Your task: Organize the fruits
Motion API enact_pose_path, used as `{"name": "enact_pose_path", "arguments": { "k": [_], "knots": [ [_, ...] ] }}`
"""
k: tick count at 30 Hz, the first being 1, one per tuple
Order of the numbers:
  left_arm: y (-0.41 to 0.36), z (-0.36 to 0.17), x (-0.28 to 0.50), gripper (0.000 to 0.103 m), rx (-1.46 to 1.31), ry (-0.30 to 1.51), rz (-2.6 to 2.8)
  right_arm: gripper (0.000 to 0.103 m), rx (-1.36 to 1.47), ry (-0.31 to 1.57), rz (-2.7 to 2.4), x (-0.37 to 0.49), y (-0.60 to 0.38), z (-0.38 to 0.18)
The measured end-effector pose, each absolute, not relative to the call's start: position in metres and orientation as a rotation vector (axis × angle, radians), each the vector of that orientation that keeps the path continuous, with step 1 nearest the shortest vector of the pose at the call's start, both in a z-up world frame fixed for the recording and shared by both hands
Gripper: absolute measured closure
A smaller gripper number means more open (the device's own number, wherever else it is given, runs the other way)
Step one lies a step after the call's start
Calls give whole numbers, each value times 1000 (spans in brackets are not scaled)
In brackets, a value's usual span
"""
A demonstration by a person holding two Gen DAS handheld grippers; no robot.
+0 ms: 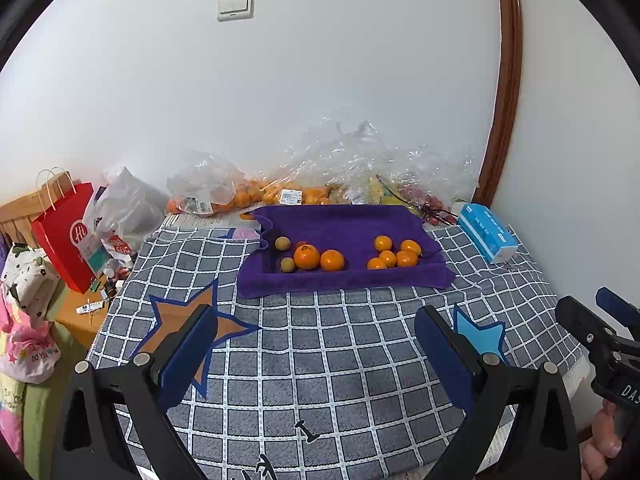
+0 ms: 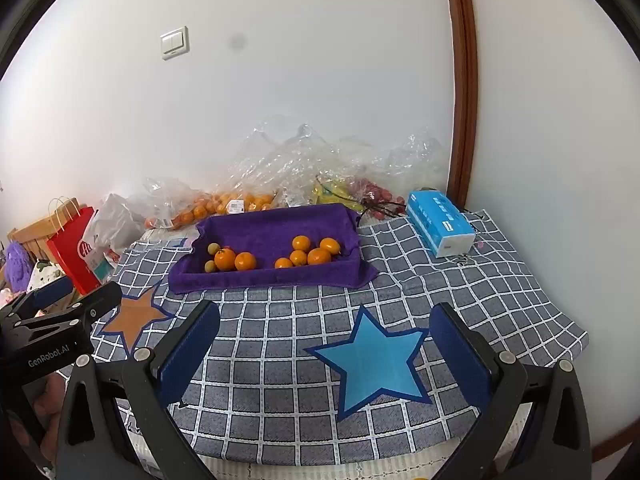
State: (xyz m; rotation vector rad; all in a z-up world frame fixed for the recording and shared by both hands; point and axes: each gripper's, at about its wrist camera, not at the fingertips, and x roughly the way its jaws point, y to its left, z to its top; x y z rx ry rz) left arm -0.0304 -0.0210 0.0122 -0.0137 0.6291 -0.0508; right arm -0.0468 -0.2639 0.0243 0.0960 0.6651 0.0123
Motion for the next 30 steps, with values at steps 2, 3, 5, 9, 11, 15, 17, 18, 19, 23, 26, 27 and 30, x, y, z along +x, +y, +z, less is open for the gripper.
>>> {"name": "enact_pose_path", "arguments": {
  "k": [2,3,5,9,11,15,17,18,19,23,26,27,30],
  "knots": [
    [-21,12,-30,3,-15,630,-52,0,96,665,11,-48,-264,24],
    [-21,12,-30,3,-15,629,-54,0,96,665,10,-49,-265,24],
    [-21,12,-31,3,-14,630,-52,0,96,664,10,-50,-265,24],
    [-21,14,-32,3,-17,631,-52,0,93,664,5,-51,-266,23],
    [-21,14,-33,3,-17,632,-50,0,94,664,3,-52,-266,24],
    [-21,14,-33,3,-17,633,-47,0,99,664,3,-51,-266,24],
    [-20,15,-33,3,-18,633,-46,0,97,663,4,-51,-266,24],
    [-20,15,-33,3,-19,633,-45,0,95,662,4,-51,-266,24],
    [-19,14,-33,3,-20,635,-44,0,94,662,3,-51,-265,25],
    [-18,14,-32,3,-20,635,-43,0,95,660,2,-51,-264,25],
    [-18,14,-33,3,-20,636,-42,0,96,661,3,-51,-264,25],
    [-18,13,-33,3,-20,636,-42,0,95,661,3,-51,-264,25],
    [-17,13,-33,3,-22,637,-44,0,96,660,3,-51,-263,25]
  ]
}}
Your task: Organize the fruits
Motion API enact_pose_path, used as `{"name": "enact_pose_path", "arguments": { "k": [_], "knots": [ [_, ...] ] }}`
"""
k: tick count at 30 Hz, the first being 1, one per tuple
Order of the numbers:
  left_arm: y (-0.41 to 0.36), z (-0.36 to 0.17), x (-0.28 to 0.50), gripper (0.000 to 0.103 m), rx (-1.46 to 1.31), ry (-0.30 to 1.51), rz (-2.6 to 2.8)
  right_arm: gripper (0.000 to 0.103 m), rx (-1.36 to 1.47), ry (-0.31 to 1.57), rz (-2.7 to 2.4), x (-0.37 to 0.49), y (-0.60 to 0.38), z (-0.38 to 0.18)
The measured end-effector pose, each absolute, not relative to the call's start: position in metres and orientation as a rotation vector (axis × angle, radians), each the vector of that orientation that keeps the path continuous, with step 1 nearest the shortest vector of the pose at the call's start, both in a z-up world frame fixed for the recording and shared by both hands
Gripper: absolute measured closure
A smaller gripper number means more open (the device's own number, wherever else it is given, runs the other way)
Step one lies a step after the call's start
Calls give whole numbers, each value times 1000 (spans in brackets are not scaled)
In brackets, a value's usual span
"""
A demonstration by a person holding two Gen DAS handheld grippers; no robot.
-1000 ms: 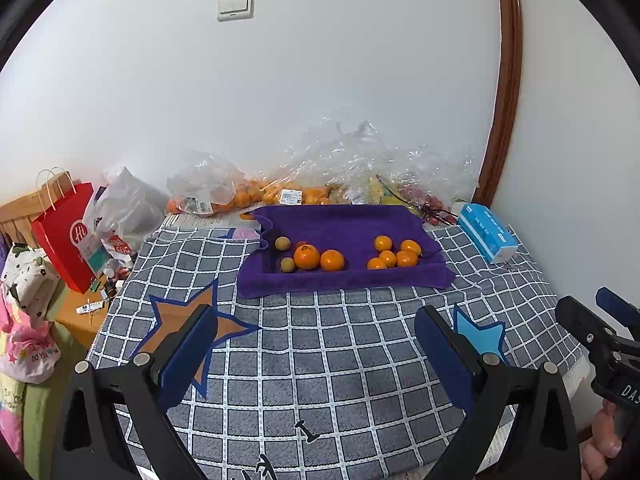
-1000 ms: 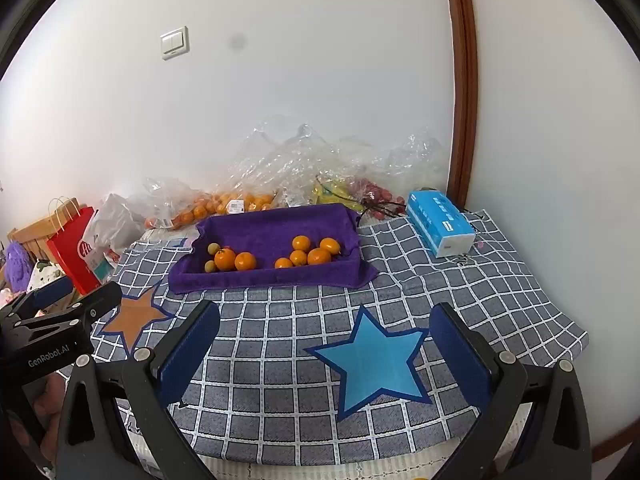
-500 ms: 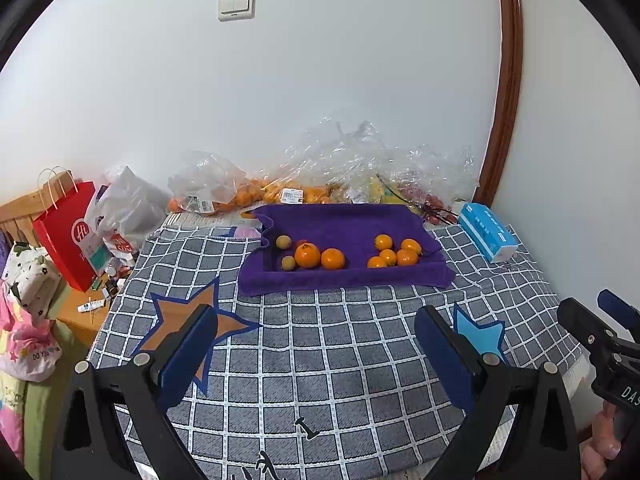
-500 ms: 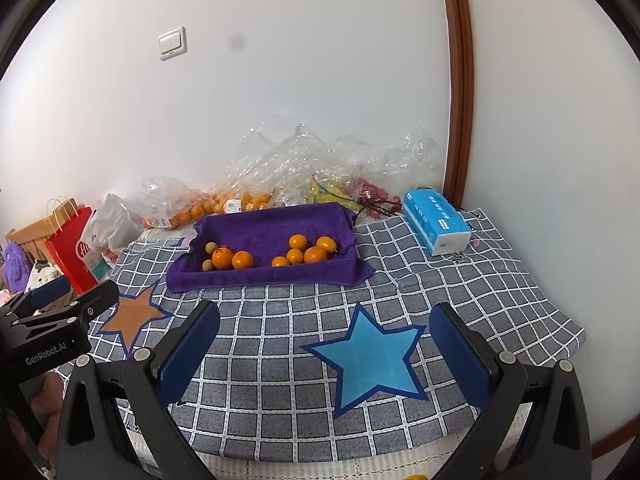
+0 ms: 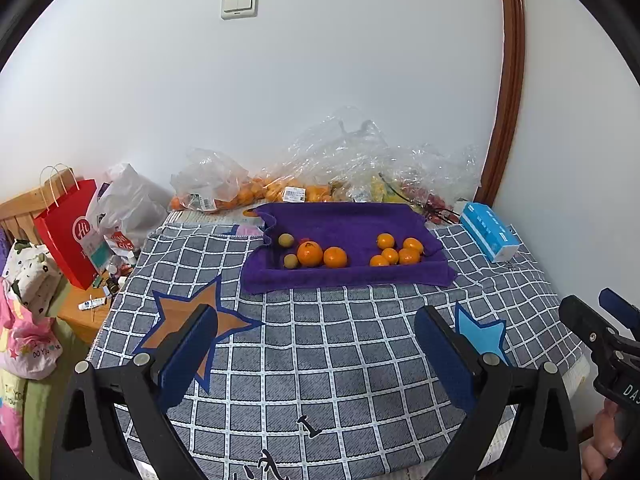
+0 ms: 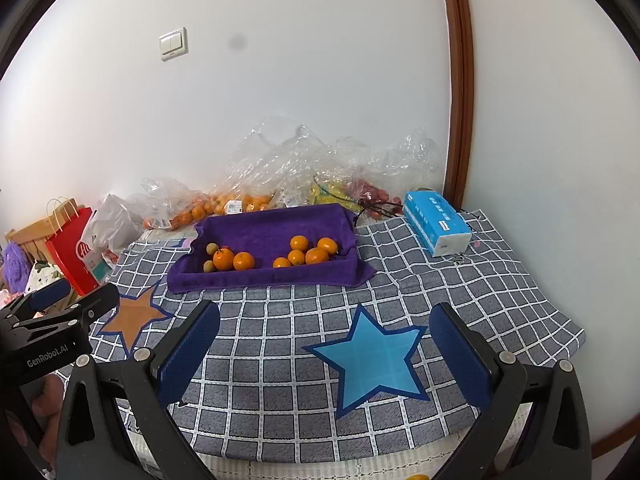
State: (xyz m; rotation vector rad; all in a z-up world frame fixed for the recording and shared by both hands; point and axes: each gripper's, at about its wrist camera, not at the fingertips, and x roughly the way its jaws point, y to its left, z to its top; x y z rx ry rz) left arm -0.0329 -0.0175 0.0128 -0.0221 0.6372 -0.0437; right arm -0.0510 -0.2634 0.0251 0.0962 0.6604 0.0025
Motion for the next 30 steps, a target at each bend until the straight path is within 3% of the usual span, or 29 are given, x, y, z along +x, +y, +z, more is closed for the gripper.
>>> {"name": "enact_pose_path", "arguments": {
  "k": [30],
  "knots": [
    [-15,14,-34,3,-30,634,-38,0,80,651,5,-54,-256,27]
  ]
}}
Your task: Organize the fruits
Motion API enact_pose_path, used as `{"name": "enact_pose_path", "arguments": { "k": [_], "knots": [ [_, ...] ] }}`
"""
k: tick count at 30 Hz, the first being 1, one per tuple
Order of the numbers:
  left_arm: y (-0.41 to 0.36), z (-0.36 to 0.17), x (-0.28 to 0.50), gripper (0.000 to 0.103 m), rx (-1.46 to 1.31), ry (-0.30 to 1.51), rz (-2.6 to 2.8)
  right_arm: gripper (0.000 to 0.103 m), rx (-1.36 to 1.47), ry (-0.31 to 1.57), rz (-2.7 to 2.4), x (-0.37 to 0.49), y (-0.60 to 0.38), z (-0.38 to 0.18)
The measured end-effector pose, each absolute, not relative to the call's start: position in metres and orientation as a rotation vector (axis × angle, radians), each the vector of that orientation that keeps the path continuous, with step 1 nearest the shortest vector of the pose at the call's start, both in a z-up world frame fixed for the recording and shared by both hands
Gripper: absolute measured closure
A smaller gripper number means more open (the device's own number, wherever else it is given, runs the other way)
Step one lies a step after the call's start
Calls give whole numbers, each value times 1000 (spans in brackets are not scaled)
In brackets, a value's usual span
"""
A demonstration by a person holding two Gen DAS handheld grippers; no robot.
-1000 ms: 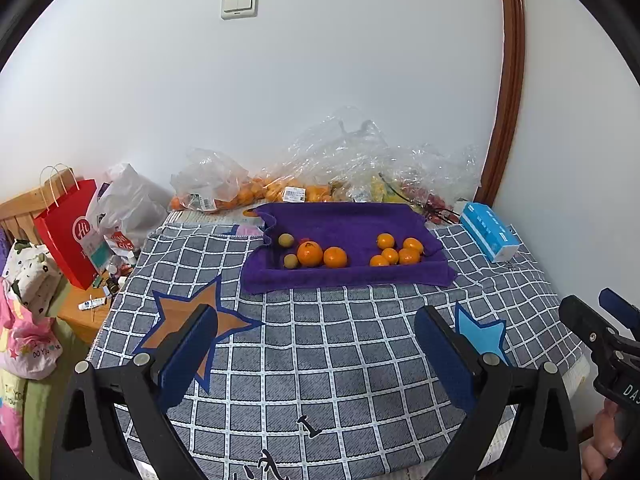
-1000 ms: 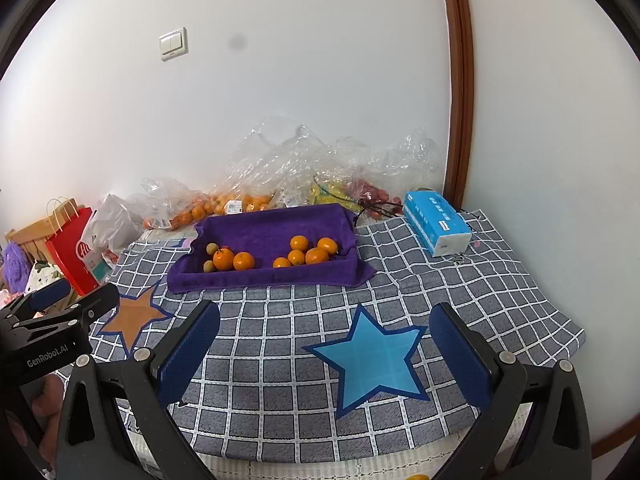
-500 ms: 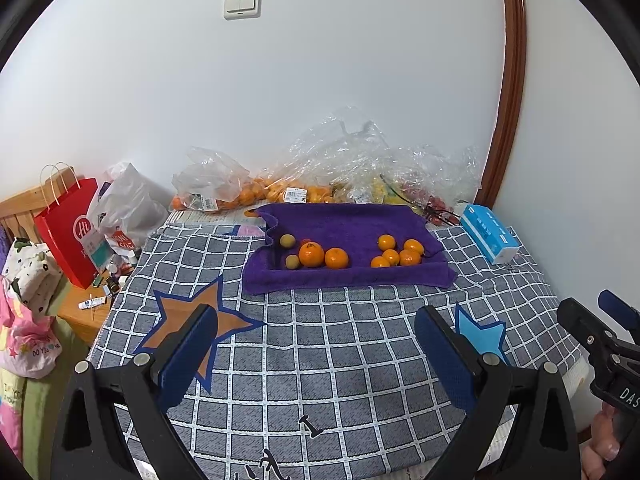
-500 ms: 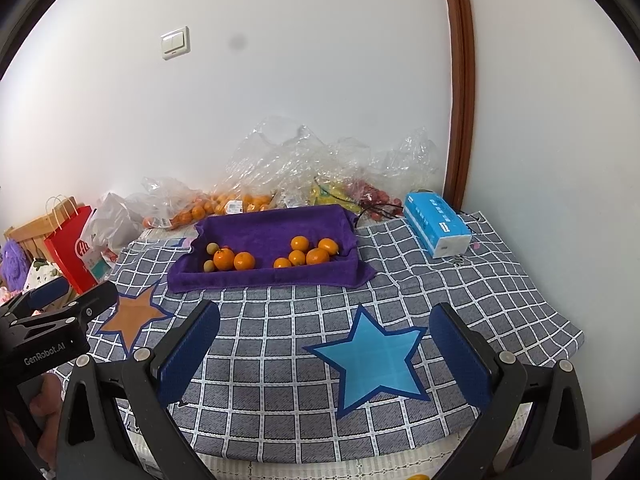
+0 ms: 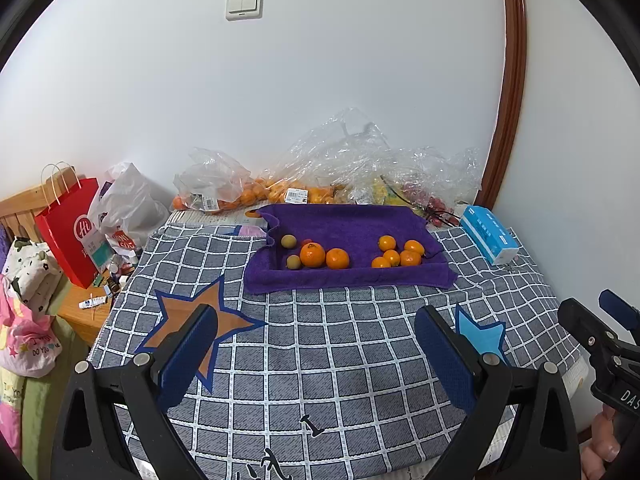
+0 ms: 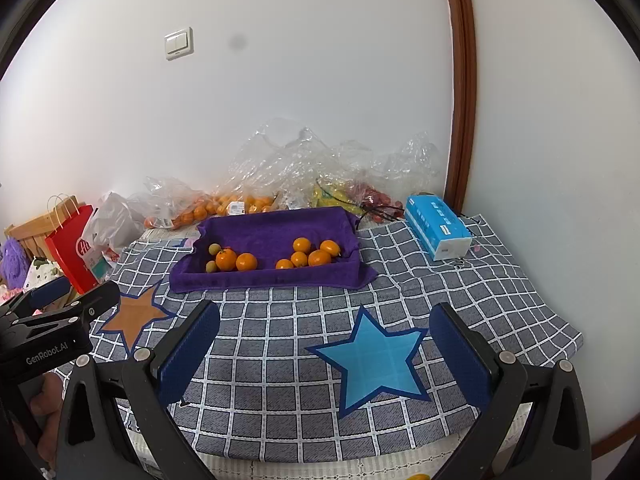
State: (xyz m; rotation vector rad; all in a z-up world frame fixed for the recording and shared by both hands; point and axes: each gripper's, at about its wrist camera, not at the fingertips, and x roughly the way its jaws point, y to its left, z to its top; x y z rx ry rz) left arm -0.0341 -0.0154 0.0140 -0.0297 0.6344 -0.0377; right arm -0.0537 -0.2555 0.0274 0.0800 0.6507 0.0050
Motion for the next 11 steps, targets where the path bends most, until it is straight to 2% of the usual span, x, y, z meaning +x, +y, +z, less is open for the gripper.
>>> {"name": "enact_pose_path", "arguments": {
  "k": [11],
  "knots": [
    [-15,17,-36,3,-27,627,-23,0,67,650,12,-55,-253,28]
  ]
}}
